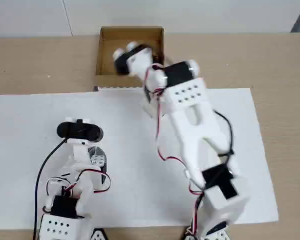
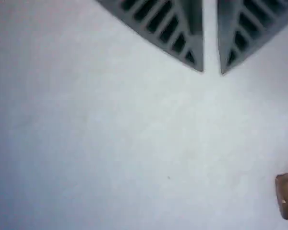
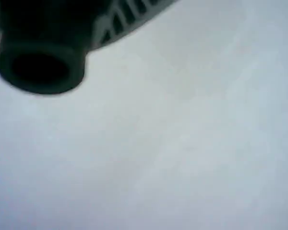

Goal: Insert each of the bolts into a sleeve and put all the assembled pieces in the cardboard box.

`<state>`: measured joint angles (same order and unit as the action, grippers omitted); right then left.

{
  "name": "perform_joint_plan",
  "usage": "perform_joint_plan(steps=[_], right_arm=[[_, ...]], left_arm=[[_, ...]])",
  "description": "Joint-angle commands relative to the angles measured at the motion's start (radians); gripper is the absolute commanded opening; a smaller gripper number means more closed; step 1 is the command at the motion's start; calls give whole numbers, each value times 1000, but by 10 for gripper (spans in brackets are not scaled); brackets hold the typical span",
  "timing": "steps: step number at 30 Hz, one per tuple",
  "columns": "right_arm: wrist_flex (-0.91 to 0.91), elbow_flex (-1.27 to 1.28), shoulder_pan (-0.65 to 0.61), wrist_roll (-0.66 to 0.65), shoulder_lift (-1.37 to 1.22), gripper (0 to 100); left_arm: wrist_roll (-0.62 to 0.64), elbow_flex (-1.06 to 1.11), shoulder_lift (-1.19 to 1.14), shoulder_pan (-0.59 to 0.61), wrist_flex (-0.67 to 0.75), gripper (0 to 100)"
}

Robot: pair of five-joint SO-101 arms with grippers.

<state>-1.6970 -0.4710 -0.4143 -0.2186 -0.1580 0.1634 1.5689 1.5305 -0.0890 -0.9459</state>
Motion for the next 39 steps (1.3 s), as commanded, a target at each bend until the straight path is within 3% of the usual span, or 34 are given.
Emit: perform_joint_plan(steps=[1,7,12,25,39], right_arm=[[-15,-6,77,104,165,6],[-16,64,216,114,380,4],[-10,341,306,118,585,4],[10,936,489,107,1063,4],[128,1146,625,-15,1256,4]], left_arm=[[-3,-30,12,15,3,10],[-23,-231,2,218,0,11],[-63,-394,-109,227,-135,11],[-80,-983,-680,242,-400,11],[-736,-1198,-1128,364,-526,12]])
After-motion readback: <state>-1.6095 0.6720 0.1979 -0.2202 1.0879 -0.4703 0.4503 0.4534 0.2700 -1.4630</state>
